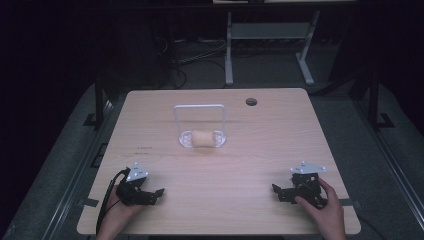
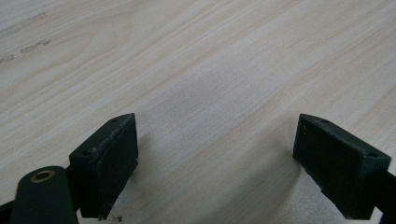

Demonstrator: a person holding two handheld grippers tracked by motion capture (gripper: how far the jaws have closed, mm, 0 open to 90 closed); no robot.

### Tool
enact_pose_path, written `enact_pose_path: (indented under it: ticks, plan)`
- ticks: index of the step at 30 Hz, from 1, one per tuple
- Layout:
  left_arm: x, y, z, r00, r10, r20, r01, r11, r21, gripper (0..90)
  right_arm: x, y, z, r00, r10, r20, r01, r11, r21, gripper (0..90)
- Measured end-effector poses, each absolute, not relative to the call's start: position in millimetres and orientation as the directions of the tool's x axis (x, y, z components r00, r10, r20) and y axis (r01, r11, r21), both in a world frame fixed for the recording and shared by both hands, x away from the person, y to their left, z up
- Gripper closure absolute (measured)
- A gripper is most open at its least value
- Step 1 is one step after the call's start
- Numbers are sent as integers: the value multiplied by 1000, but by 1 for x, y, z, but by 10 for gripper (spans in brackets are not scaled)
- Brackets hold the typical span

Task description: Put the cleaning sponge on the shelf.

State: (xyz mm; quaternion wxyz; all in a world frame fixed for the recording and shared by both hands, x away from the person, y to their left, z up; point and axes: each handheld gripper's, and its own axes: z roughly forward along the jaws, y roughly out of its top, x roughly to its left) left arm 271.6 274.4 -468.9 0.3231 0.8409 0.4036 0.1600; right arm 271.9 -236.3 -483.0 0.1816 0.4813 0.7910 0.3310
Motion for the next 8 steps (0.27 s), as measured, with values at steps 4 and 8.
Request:
enact_pose_path:
  ticks: [4, 8]
  plan:
    - [271, 276, -471, 628, 779, 10, 563, -462, 686, 130, 272, -236, -483, -471, 882, 31, 641, 317, 699, 7]
    - [270, 278, -472, 636, 772, 6, 547, -457, 702, 129, 272, -236, -483, -471, 882, 31, 641, 318, 699, 7]
